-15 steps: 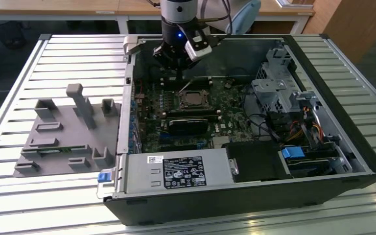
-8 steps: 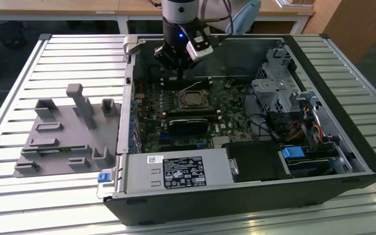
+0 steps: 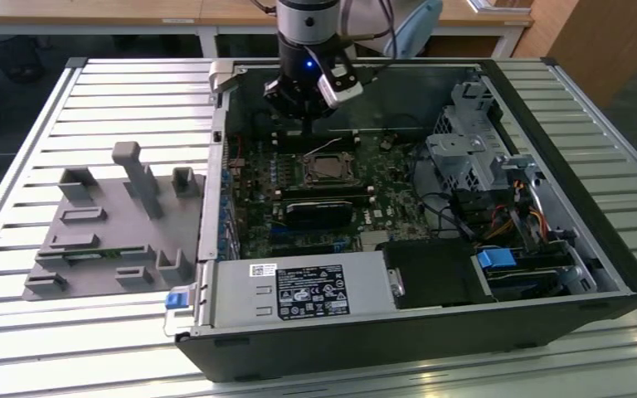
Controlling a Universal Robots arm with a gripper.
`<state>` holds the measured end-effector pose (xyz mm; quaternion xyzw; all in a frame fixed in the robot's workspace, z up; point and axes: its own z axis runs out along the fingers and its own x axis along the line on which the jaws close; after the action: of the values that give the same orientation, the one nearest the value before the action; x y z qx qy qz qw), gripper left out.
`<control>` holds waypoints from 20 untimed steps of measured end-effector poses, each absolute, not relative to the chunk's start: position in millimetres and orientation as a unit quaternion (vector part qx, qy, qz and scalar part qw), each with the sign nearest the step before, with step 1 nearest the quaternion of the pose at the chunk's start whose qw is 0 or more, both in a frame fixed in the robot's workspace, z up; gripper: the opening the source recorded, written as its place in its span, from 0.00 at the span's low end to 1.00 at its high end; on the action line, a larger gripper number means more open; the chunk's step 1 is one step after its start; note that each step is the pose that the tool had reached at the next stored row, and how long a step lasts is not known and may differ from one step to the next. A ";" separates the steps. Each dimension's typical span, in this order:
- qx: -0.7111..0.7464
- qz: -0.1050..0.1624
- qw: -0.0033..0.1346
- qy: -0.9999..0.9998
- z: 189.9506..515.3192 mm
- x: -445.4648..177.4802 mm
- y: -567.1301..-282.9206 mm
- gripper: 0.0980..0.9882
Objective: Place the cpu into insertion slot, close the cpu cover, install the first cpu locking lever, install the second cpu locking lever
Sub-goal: 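Install the first cpu locking lever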
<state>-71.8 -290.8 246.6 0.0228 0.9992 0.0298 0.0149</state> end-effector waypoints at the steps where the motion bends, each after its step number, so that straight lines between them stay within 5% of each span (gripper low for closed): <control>1: 0.023 0.030 0.015 0.999 245.7 -70.2 -290.7 0.01; 20: 0.026 0.028 0.015 0.999 234.3 -50.3 -287.2 0.01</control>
<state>-50.3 -287.2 234.3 0.0256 0.9992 0.0284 0.0153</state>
